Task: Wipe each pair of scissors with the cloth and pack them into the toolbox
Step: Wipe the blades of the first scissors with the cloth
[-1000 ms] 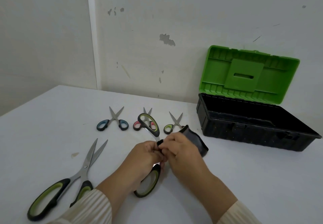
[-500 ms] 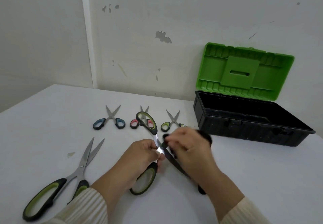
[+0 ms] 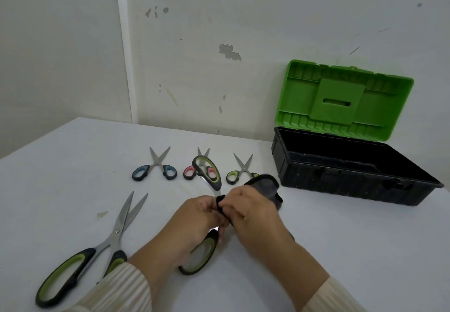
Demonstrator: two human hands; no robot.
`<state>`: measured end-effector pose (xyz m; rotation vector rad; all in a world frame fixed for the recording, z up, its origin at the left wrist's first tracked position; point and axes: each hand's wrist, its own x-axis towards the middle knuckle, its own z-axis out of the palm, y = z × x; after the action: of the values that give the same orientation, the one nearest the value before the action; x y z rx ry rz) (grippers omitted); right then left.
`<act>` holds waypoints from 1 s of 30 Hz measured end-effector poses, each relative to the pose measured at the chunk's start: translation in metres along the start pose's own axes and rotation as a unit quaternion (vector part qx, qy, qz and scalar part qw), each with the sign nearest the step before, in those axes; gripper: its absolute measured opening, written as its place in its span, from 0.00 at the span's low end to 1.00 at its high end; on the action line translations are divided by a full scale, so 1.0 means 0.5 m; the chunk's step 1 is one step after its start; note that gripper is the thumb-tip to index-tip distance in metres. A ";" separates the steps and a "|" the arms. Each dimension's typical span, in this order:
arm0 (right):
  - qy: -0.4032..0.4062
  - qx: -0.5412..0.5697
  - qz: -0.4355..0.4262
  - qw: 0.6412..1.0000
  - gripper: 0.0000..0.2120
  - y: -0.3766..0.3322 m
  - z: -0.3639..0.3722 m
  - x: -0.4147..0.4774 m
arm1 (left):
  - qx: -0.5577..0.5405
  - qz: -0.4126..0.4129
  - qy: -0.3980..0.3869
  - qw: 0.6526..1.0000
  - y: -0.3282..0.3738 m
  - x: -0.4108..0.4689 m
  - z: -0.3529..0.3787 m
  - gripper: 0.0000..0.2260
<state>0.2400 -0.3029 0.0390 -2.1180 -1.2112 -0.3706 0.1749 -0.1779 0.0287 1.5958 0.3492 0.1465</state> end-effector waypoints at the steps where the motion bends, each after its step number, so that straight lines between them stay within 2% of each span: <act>1: -0.029 0.020 -0.014 0.999 0.08 -0.006 0.006 -0.009 | -0.003 -0.001 -0.001 1.000 0.000 -0.002 -0.002 0.05; 2: -0.024 0.024 -0.022 0.999 0.08 -0.002 0.006 -0.008 | -0.007 0.001 -0.001 1.000 -0.001 -0.001 -0.003 0.04; 3: -0.014 0.035 0.011 0.999 0.08 0.004 0.000 0.002 | -0.009 0.002 -0.002 1.000 -0.001 -0.001 -0.003 0.03; 6: 0.064 0.027 0.061 0.996 0.07 0.029 -0.013 0.020 | -0.010 0.008 -0.001 1.000 0.001 0.001 -0.003 0.05; 10: -0.012 0.063 0.013 0.998 0.07 0.010 0.006 -0.007 | -0.024 0.010 -0.003 1.000 0.003 0.001 -0.002 0.03; 11: 0.007 0.060 0.027 0.998 0.07 0.018 0.006 -0.002 | -0.022 0.009 -0.003 1.000 0.004 -0.001 -0.002 0.03; 13: 0.095 0.050 0.084 0.991 0.06 0.046 -0.005 0.016 | -0.021 0.004 -0.008 1.000 0.003 0.000 -0.004 0.03; 16: 0.203 0.073 0.189 0.958 0.08 0.075 -0.049 0.026 | -0.042 -0.022 -0.021 0.999 0.002 0.003 -0.009 0.08; 18: 0.244 0.111 0.201 0.942 0.10 0.066 -0.073 0.017 | -0.052 -0.028 -0.014 0.998 -0.001 0.009 -0.013 0.07; 20: 0.215 0.090 0.127 0.964 0.09 0.039 -0.065 0.010 | -0.051 -0.023 -0.007 0.998 0.000 0.012 -0.011 0.06; 22: 0.078 0.047 0.055 0.994 0.06 0.010 -0.022 0.000 | -0.044 -0.011 -0.001 0.999 0.001 0.011 -0.005 0.04; 23: 0.014 0.041 0.034 0.998 0.07 0.002 -0.003 -0.003 | -0.035 -0.004 0.003 0.999 0.001 0.009 -0.004 0.04; 24: -0.009 0.038 0.021 0.999 0.07 0.002 0.007 0.001 | -0.026 0.002 0.005 1.000 0.002 0.008 -0.004 0.05; 27: 0.085 0.034 0.055 0.994 0.07 0.024 0.008 0.021 | -0.038 0.004 0.008 0.999 0.004 0.007 -0.009 0.09; 28: 0.088 0.045 0.061 0.993 0.06 0.027 0.007 0.019 | -0.038 0.003 0.010 0.999 0.003 0.010 -0.010 0.09; 30: 0.013 0.072 0.045 0.996 0.07 0.018 0.014 0.009 | -0.026 0.004 0.010 1.000 0.001 0.012 -0.008 0.07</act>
<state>0.2495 -0.2985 0.0328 -2.0286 -1.0908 -0.2608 0.1793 -0.1724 0.0287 1.5454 0.3519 0.1770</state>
